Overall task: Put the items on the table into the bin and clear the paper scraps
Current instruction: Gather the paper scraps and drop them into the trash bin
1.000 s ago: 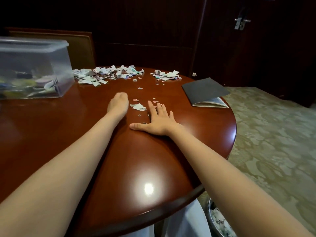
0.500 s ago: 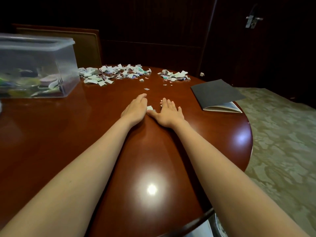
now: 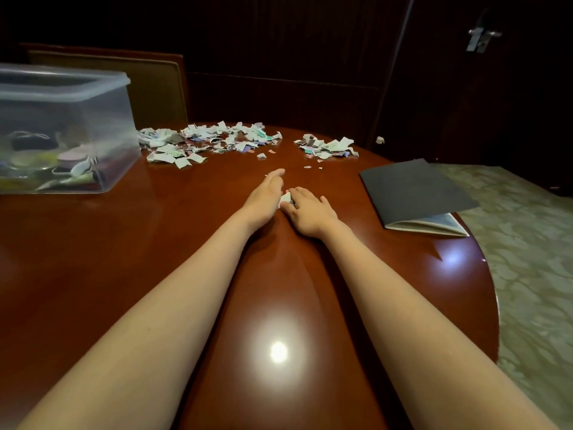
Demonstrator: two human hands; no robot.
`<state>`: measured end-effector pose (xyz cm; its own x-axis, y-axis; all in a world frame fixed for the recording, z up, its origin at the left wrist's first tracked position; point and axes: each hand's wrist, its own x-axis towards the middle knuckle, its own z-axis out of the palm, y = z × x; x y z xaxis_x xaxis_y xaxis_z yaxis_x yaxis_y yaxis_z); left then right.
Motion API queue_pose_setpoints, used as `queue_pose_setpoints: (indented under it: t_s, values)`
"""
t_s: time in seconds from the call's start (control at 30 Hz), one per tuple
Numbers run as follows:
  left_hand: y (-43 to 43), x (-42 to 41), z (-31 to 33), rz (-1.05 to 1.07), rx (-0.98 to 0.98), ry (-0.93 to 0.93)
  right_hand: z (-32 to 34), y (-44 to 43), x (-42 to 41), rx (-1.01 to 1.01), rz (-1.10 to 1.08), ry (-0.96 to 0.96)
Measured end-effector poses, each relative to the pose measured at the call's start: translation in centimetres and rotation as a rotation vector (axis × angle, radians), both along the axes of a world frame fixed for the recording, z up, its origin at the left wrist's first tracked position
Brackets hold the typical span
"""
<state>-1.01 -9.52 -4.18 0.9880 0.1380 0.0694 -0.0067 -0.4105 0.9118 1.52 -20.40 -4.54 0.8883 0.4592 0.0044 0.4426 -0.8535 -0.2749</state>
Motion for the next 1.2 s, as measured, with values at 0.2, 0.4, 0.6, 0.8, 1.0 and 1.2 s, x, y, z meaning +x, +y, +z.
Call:
queue_pose_setpoints:
  t_s: [0.2, 0.4, 0.6, 0.8, 1.0, 1.2]
  values:
    - [-0.2, 4.1, 0.2, 0.065, -0.222, -0.007, 0.0, 0.1, 4.0, 0.192, 0.043, 0.008]
    - [-1.1, 7.1, 1.2, 0.072, -0.368, 0.048, 0.4, 0.3, 6.9, 0.505, -0.019, 0.071]
    - [-0.4, 10.3, 2.7, 0.133, -0.329, 0.143, 2.6, -0.8, 10.6, 0.75, -0.29, 0.135]
    - [1.0, 12.4, 4.4, 0.155, -0.242, 0.232, 3.9, -1.0, 12.8, 0.737, -0.349, 0.129]
    - [1.3, 15.9, 7.5, 0.162, -0.106, 0.213, 4.9, -2.5, 17.0, 0.587, -0.418, 0.055]
    - [0.3, 19.3, 7.1, 0.097, 0.039, 0.254, 4.2, -4.8, 20.9, 0.392, -0.468, 0.038]
